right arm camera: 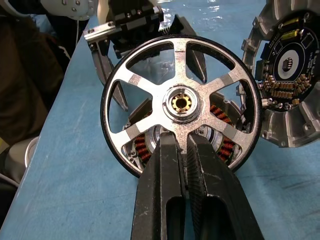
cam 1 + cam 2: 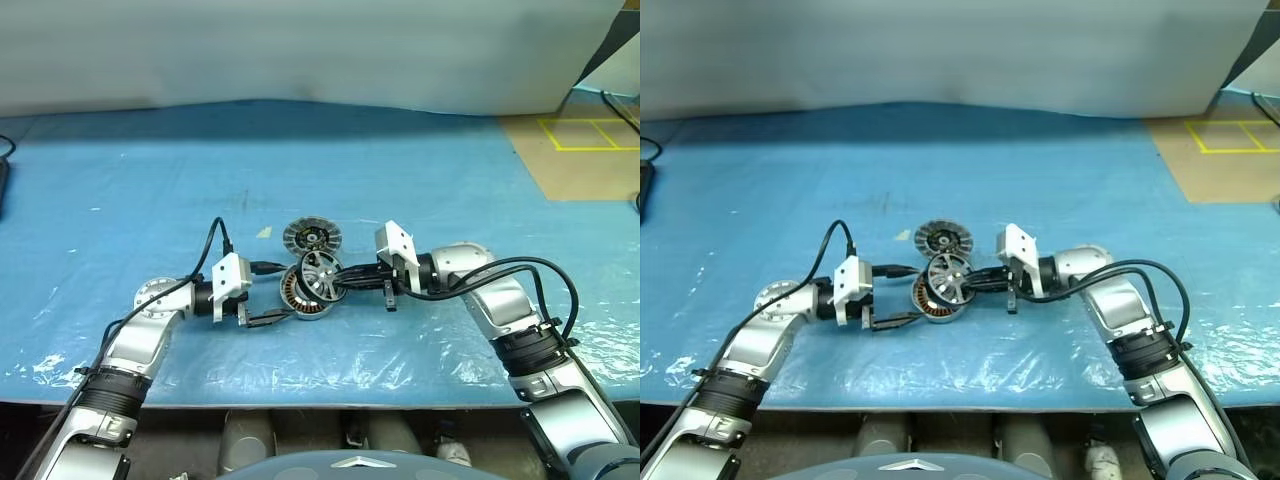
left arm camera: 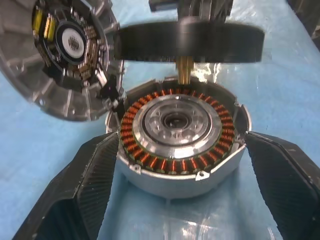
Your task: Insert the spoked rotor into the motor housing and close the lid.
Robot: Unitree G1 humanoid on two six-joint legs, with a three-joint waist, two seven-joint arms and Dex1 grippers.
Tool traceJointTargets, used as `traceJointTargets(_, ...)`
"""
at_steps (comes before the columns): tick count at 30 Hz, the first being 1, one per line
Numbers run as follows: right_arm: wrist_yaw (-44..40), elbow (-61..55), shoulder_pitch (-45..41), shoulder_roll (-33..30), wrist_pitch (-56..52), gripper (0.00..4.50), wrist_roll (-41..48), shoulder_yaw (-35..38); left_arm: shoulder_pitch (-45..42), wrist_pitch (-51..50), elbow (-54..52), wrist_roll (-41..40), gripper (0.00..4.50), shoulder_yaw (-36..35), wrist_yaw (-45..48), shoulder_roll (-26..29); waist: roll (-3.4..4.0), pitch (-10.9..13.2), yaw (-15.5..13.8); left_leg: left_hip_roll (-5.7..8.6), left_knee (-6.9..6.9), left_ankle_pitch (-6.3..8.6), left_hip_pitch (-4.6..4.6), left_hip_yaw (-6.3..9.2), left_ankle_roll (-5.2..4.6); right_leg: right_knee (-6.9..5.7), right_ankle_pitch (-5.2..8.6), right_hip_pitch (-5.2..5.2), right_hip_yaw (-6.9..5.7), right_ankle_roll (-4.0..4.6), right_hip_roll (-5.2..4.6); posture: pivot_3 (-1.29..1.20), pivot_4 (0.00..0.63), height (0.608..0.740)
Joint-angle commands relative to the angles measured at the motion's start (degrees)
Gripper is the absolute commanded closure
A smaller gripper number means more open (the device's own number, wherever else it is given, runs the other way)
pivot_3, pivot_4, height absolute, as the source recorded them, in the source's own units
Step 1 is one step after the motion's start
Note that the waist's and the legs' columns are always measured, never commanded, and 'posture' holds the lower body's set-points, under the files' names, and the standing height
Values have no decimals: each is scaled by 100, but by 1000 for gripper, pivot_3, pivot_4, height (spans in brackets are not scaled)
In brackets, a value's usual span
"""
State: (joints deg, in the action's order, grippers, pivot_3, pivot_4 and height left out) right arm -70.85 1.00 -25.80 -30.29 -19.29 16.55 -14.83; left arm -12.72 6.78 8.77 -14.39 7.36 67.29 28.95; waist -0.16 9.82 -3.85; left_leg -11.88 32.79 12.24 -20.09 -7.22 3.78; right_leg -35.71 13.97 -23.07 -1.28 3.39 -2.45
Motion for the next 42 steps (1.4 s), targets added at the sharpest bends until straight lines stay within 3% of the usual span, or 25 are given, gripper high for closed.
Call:
traceJointTargets(1,3,-37,-138,65,100,4480,-6,-21,-73,262,191,-14,273,-30,78,3,0,0,-2,0,1,0,1,0,0,0,0,0,0,0,0,0,150,740)
traceJointTargets(40,-25,270,-151,200,503,4480,-427,-214,-90,308,196,-113,273,-108,160,105,0,0,-4,0,4,-1,1,0,1,-2,0,1,0,0,-1,0,150,740)
traceJointTargets(42,-50,280,-165,180,507,3960,-445,-234,-102,314,209,-106,273,-104,158,101,0,0,-5,-1,4,-1,2,0,0,-2,0,1,0,0,-1,0,150,740)
